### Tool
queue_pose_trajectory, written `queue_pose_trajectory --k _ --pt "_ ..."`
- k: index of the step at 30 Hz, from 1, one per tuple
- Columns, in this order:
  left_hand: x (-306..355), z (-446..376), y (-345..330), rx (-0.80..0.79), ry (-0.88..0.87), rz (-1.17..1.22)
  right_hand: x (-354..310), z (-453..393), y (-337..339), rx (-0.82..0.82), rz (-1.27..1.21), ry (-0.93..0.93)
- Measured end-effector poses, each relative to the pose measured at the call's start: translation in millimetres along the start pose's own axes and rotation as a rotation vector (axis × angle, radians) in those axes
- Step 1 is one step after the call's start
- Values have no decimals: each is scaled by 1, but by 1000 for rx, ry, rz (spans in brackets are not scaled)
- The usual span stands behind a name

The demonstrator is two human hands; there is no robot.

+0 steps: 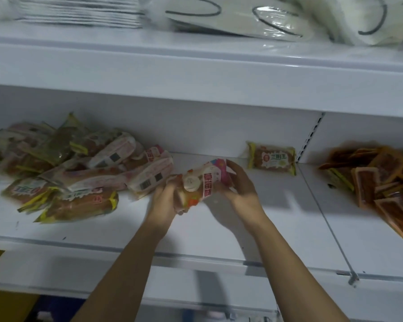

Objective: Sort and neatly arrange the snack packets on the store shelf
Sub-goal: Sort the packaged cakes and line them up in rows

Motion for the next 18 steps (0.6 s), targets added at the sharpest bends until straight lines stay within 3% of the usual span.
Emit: queue_pose_trajectory --k 3,7,14,18 --pt "10 9 0 -148 -29 62 -8 9 -2 -29 19 -48" --pt "19 19 6 -75 -110 -123 -13 14 2 13 5 -58" --pt "35 21 13 18 -168 -7 -13 17 3 33 -30 -69" --pt "25 22 3 -163 -103 -92 -21 12 5 170 -254 -60"
Point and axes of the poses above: each hand's wrist, its own z-axis away from the middle knuckle, its own y-axis out of the back of the hand, x = y × z, the point moved 6 cm from there along -z, towards the middle knuckle, and after that the axes turned 9 degrees about -z, right-handed, at the moved point
